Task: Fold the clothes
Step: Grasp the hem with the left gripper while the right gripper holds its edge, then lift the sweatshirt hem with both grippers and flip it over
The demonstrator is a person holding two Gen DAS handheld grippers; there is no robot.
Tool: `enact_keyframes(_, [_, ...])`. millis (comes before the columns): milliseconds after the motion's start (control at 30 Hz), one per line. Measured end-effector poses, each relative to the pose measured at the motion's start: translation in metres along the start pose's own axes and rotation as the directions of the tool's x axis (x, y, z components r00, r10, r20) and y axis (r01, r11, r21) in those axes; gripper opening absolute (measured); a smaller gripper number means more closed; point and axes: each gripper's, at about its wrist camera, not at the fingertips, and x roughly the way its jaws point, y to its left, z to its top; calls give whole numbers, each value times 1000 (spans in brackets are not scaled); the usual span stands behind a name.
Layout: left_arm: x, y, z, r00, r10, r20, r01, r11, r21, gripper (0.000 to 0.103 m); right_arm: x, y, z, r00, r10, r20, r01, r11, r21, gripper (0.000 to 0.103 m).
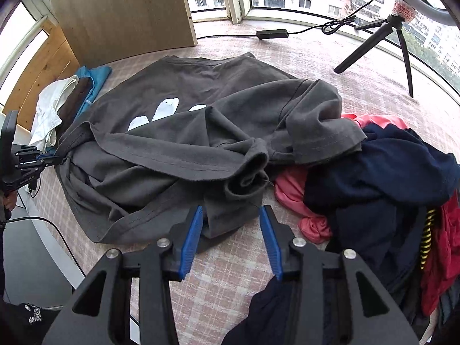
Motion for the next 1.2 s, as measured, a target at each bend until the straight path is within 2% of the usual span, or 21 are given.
enact_keyframes(67, [-3, 1, 0, 1000, 0, 7, -1, 1000, 3, 3, 13, 7, 14, 999, -48, -13, 47, 998, -48, 41])
enact_keyframes(133, [-5, 0, 0, 1000, -5, 5, 5, 1000, 12, 3, 21, 6, 34, 993, -118, 11, 118, 991, -61, 41])
enact_keyframes(167, [-5, -2, -1, 1000, -5, 4, 4, 1000, 21, 3, 21, 0, 45, 989, -143, 33, 144, 989, -32, 41])
enact_keyframes(233, [-4, -4, -2, 1000, -7, -1, 7, 1000, 25, 3, 16, -26, 68, 985, -159, 71, 152, 984, 98, 41])
enact_keyframes(267, [-4, -5, -2, 1000, -8, -4, 8, 1000, 27, 3, 14, -34, 73, 988, -144, 62, 135, 983, 127, 41])
enact_keyframes(433, [-4, -5, -5, 999, -34, -7, 34, 999, 20, 3, 5, -37, 68, 999, -42, 1, 41, 993, 111, 41])
enact_keyframes(567, [-5, -10, -4, 999, -44, -5, 44, 998, 44, 3, 11, -44, 60, 998, 36, -50, -25, 979, 204, 41])
enact_keyframes(733, [-3, -14, -4, 999, -45, -8, 45, 997, 69, 3, 18, -61, 66, 998, 52, -47, -36, 955, 293, 41])
enact_keyframes(933, [-4, -11, -5, 999, -42, -3, 42, 997, 66, 3, 40, -57, 61, 993, 31, -115, 0, 965, 262, 40])
enact_keyframes(967, [-4, -11, -5, 999, -42, 0, 42, 997, 65, 3, 40, -56, 58, 993, 31, -115, -1, 967, 254, 38])
enact_keyframes(1033, [-4, -9, -5, 999, -41, 5, 41, 997, 61, 3, 36, -52, 50, 994, 45, -101, -21, 975, 222, 16])
enact_keyframes(1067, [-4, -9, -5, 999, -41, 8, 41, 997, 59, 3, 34, -49, 46, 994, 52, -98, -31, 978, 205, 11])
enact_keyframes(1100, [-4, -8, -5, 999, -45, 16, 44, 998, 53, 3, 32, -46, 43, 994, 58, -93, -39, 981, 190, 7])
enact_keyframes(1200, [-7, -7, -6, 998, -55, 39, 54, 998, 42, 3, 19, -39, 33, 996, 57, -73, -46, 988, 145, 7])
